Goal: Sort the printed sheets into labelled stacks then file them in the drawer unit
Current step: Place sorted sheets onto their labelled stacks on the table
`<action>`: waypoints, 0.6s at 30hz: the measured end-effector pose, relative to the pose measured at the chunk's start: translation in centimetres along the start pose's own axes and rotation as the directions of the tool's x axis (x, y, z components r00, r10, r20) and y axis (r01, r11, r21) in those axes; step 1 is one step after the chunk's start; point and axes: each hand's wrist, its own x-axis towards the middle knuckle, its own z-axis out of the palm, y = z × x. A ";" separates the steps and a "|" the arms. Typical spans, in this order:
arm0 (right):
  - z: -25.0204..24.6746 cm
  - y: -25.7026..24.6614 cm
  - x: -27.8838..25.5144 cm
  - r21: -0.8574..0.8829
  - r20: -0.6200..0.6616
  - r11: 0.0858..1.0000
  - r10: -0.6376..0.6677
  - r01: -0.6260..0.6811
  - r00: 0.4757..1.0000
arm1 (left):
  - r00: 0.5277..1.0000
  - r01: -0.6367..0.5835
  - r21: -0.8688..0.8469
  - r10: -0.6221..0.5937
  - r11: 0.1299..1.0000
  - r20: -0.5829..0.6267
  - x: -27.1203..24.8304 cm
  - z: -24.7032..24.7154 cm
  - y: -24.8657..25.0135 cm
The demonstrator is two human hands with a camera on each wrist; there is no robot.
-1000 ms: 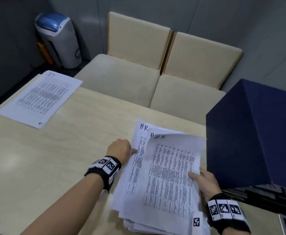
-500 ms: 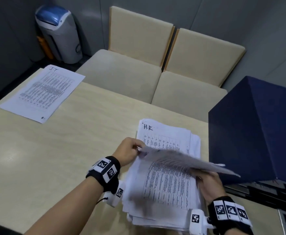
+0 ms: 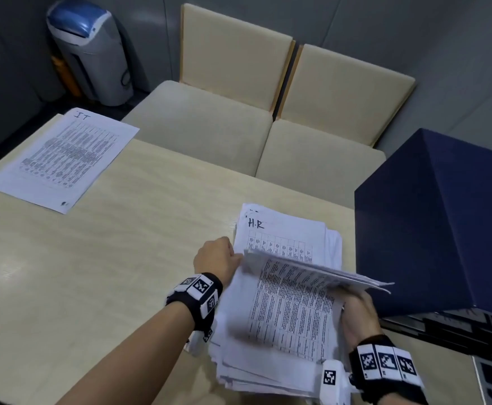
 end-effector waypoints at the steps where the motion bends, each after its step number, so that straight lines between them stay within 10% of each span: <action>1: 0.1 0.0 0.0 -0.008 -0.009 1.000 0.018 -0.018 1.000 | 1.000 0.004 0.009 -0.004 1.000 0.010 0.0 0.0 0.0; 18: 0.9 -0.1 0.3 0.234 -0.057 0.972 0.045 -0.031 0.997 | 0.967 0.249 -0.222 -0.228 0.943 0.115 -1.0 -0.4 2.1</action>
